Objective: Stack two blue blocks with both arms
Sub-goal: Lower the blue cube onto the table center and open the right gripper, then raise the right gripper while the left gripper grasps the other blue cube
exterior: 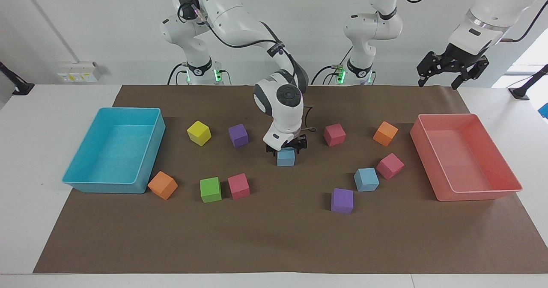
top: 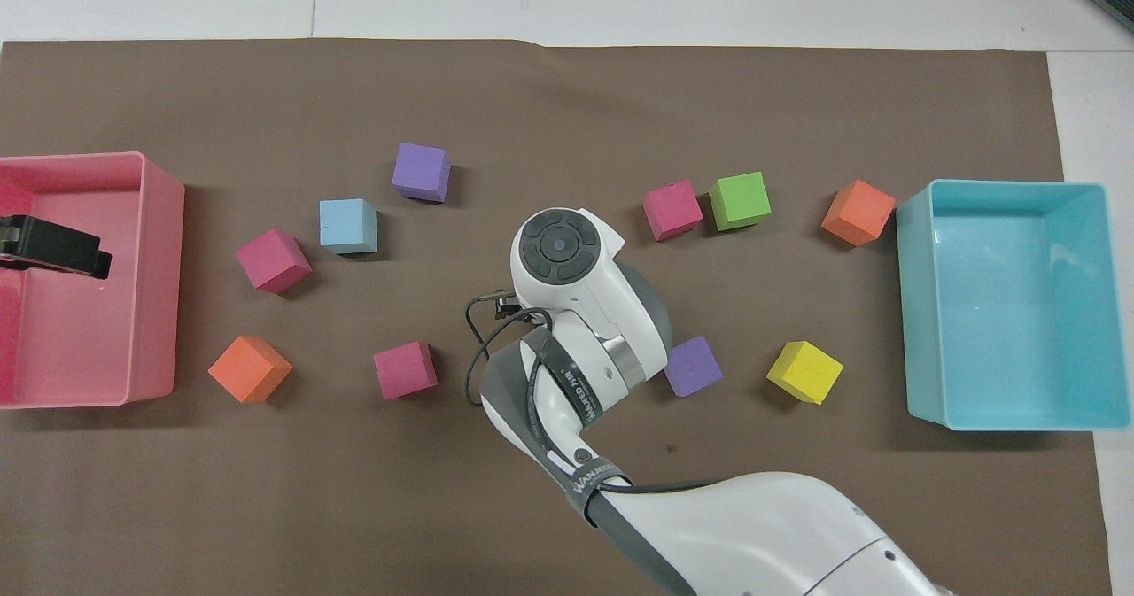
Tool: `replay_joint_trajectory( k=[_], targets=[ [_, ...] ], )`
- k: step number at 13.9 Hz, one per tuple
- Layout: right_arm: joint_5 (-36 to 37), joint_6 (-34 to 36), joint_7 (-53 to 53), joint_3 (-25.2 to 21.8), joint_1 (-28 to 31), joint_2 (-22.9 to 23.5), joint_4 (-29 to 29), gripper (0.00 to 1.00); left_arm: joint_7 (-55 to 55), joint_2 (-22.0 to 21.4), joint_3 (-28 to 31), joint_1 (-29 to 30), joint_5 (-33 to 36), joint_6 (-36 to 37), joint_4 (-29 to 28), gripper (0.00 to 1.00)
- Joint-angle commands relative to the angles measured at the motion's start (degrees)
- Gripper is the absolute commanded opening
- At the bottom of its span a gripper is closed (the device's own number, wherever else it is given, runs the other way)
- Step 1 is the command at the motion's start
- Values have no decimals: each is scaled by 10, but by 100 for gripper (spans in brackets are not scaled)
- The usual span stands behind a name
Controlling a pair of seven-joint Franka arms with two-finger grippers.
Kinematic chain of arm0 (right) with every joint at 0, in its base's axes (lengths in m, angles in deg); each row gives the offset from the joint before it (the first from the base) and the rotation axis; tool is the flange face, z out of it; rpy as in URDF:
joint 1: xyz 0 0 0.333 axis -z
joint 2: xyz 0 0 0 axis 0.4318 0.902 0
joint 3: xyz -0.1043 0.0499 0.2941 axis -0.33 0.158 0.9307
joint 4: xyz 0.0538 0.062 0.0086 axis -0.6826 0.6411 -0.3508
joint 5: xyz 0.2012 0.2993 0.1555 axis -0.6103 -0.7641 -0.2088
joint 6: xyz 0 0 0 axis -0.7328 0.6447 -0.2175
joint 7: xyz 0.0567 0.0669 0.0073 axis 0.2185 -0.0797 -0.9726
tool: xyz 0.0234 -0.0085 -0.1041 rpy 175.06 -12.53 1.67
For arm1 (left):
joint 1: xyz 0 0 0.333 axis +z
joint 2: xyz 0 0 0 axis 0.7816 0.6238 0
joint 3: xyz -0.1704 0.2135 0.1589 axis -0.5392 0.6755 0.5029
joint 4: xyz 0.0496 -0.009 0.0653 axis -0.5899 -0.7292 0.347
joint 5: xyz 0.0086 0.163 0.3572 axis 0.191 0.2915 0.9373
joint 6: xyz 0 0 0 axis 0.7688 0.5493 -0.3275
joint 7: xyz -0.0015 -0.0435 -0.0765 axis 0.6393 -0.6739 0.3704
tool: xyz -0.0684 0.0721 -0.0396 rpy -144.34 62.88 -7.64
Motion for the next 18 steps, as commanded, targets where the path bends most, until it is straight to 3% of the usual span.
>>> replay_joint_trajectory(
  k=[1, 5, 9, 13, 16, 17, 18],
  targets=[
    [2, -8, -29, 2, 12, -37, 22, 100, 7, -6, -7, 12, 0, -21, -7, 100],
    [-2, 10, -30, 1, 31, -87, 21, 100, 6, 8, -8, 11, -4, -37, 0, 100],
    [-53, 88, -66, 3, 82, -140, 24, 100, 15, 54, -10, 6, 0, -109, 1, 100],
    [-204, 80, -267, 2, 158, -143, 54, 100, 44, 102, -11, -17, 3, -198, -14, 100],
    [-255, 77, -342, 2, 175, -155, 94, 100, 72, 143, -10, -40, 7, -250, -23, 100],
    [-275, 67, -352, 2, 178, -154, 104, 96, 80, 151, -10, -46, 8, -267, -35, 100],
    [-295, 58, -353, 2, 177, -155, 115, 79, 85, 152, -10, -54, 8, -291, -56, 100]
  ],
)
